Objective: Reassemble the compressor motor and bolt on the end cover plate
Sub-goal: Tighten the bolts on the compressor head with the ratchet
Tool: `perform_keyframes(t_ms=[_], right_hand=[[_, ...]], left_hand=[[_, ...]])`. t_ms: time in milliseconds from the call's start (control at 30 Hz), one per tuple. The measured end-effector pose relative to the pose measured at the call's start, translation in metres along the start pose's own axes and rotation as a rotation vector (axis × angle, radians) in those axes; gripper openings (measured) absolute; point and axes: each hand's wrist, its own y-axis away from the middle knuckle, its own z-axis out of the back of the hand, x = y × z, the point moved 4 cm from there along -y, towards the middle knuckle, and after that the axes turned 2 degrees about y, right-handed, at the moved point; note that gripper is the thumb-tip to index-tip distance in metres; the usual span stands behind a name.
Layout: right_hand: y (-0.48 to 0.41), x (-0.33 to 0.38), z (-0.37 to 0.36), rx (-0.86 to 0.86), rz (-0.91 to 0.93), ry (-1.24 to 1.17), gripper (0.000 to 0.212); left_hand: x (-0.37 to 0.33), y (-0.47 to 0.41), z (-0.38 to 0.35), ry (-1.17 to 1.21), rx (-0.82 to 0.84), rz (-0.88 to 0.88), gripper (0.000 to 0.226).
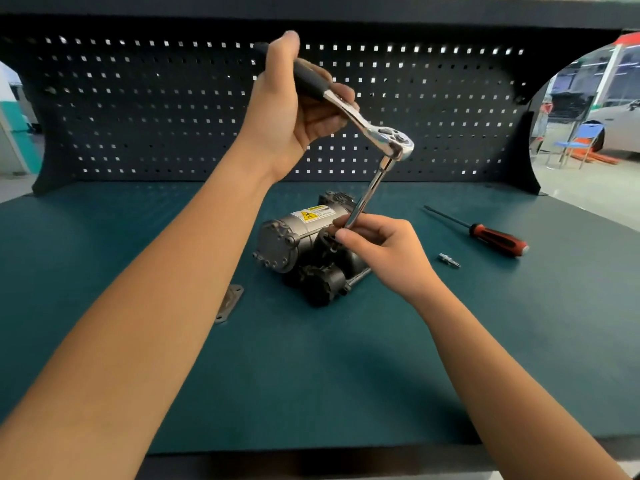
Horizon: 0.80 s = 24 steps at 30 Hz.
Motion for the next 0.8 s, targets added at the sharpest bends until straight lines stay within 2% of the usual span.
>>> perform_keyframes(t_ms=[233,367,633,733,800], right_hand=[[0.001,-0.001,-0.008,-0.112,0.025,0.072,0.009],[0.000,0.001,-0.008,-0.122,0.022,0.096,0.012],[-0.003,0.003,-0.008,-0.067,0.069,0.121,0.011],[-0.002,0.003,-0.005,-0.058,0.066,0.141,0.007],[0.000,0.003,-0.003,-0.076,0.067,0.154,0.007]], left_hand=[[0.023,-0.030,-0.002,0.154,0.040,0.223,0.048],[0.030,-0.033,-0.003,0.186,0.033,0.255,0.045],[-0.005,0.023,0.028,0.085,-0.005,0.019,0.049],[-0.019,0.057,0.016,-0.143,0.076,-0.109,0.036],[-0.026,0.079,0.002,-0.409,0.118,-0.286,0.023]])
